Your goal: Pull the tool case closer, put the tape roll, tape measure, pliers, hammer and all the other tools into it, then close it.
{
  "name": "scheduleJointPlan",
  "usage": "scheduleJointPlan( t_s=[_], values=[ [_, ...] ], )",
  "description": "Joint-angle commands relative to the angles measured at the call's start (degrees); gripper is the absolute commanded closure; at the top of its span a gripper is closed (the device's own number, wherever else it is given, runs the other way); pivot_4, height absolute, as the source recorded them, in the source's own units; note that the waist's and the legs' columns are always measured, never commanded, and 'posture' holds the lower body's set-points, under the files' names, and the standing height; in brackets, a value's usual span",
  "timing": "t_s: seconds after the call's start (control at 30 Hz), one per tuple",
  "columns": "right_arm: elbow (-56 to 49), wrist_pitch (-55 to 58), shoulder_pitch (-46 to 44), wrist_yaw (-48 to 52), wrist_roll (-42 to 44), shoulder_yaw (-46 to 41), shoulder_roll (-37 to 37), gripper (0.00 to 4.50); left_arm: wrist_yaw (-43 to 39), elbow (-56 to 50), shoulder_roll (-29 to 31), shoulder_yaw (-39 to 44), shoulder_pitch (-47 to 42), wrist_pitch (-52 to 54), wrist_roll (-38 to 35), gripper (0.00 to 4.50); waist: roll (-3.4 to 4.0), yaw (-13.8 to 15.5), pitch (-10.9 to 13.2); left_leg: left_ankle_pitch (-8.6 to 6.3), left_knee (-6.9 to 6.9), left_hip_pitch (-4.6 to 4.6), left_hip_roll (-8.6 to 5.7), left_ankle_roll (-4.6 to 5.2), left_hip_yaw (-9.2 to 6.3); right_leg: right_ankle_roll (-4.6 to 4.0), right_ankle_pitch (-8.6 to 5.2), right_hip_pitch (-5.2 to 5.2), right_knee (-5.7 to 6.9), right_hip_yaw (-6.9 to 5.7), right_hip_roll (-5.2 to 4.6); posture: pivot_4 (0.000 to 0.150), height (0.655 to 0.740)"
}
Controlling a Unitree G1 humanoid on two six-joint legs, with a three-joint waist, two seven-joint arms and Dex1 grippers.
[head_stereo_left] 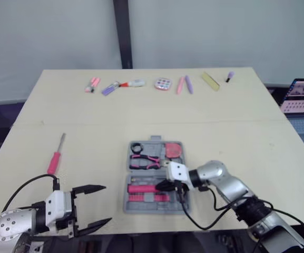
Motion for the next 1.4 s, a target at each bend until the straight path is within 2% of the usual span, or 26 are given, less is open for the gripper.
scheduleJointPlan(
  t_s=[0.03,0.5,0.8,0.97,1.03,1.13,1.27,1.3,1.4],
  values=[
    [9.27,3.09,4.17,-1.06,-7.60,4.41,-2.56,4.46,0.17,-1.82,0.69,0.04,-0.03,0.14,-0.32,0.00,-0.02,0.00,-0.08,0.00,0.00,0.00,0.00,0.00,0.00,0.00,0.00,0.00,0.00,0.00,0.00,0.150,0.7400],
    [6.46,4.42,4.44,-1.73,-4.54,1.49,-2.25,4.46,-0.18,-1.20,0.00,-0.64,-0.81,-0.47,-0.15,0.00,-0.05,0.06,-0.21,-0.01,-0.02,-0.02,0.00,-0.02,-0.06,-0.01,-0.01,0.04,-0.15,-0.02,-0.02,0.150,0.7400],
    [-17.85,18.03,4.66,-2.04,9.23,-11.05,-4.37,4.46,1.60,-3.39,0.53,1.26,0.12,3.01,-2.71,0.00,0.47,0.98,1.01,-0.08,-0.02,-0.37,0.01,-0.06,-0.08,-0.01,0.02,-0.24,-0.34,-0.06,-0.03,0.150,0.7400],
    [-24.70,22.56,6.98,-1.14,11.97,-15.91,-9.84,4.46,2.74,-3.64,0.60,2.66,0.95,5.26,-2.93,0.00,0.45,0.70,1.36,0.11,-0.21,-0.74,0.03,-0.38,0.00,0.02,0.03,-0.75,-0.30,-0.07,-0.02,0.150,0.7400],
    [-26.78,23.99,8.74,-0.65,13.36,-18.00,-12.59,4.46,3.12,-3.64,0.69,3.17,1.75,6.20,-2.67,0.00,0.37,0.82,1.41,0.13,-0.18,-1.23,0.01,-0.36,0.01,0.07,0.05,-1.21,-0.27,-0.07,-0.02,0.150,0.7400],
    [-28.81,25.19,11.57,-0.58,14.87,-20.40,-15.74,4.46,3.43,-2.85,0.51,4.21,3.28,5.23,-1.06,0.00,0.25,1.14,1.51,0.13,-0.21,-1.23,0.01,-0.34,0.05,0.07,0.05,-1.23,-0.30,-0.11,-0.02,0.150,0.7400],
    [-31.15,27.21,16.99,-0.35,17.82,-24.83,-19.55,3.39,2.35,-2.67,0.01,5.37,5.79,5.04,-2.25,0.00,0.10,1.20,1.62,0.15,-0.16,-1.17,0.02,-0.34,0.15,0.08,0.06,-1.20,-0.28,-0.11,-0.03,0.150,0.7400],
    [-31.68,27.43,18.28,-0.14,18.47,-25.71,-20.39,2.77,2.18,-2.76,-0.05,5.52,6.12,4.90,-2.40,0.00,0.06,1.20,1.65,0.16,-0.12,-1.17,0.02,-0.33,0.16,0.12,0.08,-1.19,-0.28,-0.10,-0.03,0.150,0.7400],
    [-33.22,27.10,23.60,1.46,20.40,-28.96,-23.46,1.30,1.63,-2.94,-0.17,6.05,7.04,4.63,-2.72,0.00,0.02,1.27,1.68,0.20,0.00,-1.15,0.02,-0.32,0.15,0.19,0.12,-1.14,-0.24,-0.09,-0.03,0.150,0.7400]
  ],
)
